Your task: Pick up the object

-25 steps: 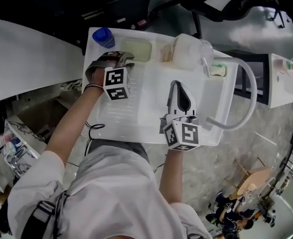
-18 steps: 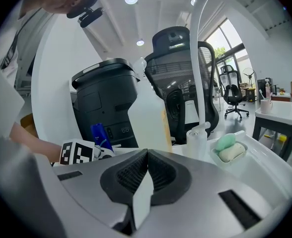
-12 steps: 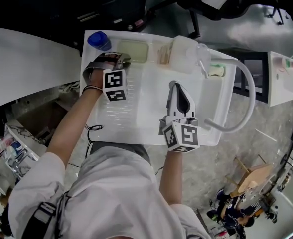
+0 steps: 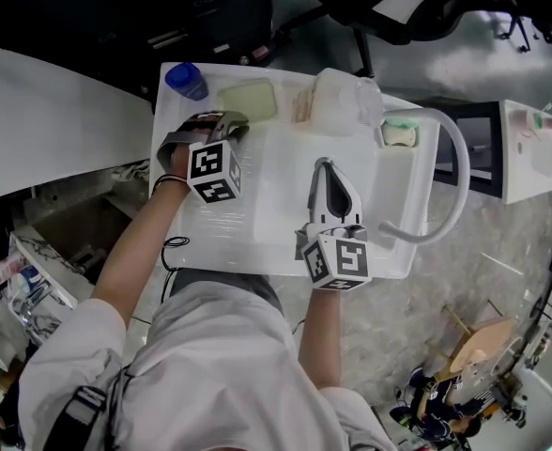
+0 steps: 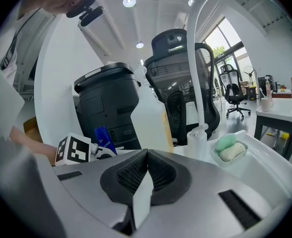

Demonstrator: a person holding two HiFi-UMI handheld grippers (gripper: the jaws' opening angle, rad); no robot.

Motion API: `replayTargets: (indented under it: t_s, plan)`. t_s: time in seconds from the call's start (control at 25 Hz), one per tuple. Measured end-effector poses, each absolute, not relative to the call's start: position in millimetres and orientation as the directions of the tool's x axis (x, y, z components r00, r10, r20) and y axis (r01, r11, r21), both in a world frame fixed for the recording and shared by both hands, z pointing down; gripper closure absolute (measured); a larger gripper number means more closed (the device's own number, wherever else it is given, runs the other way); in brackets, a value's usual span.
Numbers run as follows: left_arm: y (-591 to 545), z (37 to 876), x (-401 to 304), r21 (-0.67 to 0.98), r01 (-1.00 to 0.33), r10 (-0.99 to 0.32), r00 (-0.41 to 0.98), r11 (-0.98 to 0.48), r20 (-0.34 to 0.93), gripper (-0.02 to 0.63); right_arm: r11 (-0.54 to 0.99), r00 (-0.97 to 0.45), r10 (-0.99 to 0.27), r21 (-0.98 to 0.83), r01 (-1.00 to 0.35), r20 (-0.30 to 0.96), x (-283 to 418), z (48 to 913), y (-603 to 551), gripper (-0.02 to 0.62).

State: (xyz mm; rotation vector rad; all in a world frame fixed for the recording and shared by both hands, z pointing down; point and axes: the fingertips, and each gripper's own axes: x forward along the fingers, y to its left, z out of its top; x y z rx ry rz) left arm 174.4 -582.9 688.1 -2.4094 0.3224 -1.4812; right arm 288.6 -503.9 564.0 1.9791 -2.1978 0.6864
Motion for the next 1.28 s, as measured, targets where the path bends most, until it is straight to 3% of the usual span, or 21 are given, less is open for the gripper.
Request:
replayTargets:
  t_s: [0.56,1.28]
  plan:
    - [-528,590,160,-0.342,-0.358,-0.493,0.558,-0.869,0.668,0.551,0.132,-0.201,-0.943,-0.255,-0.958,0.265,279,517,-453,0.588]
    - [-455,457,101,-0.342,-0.634,-0.718,0.569,-0.694,0.402,0.551,0.218,-0.238,-0.963,-0.149,-0.964,0.128,272,428,-396,0.589]
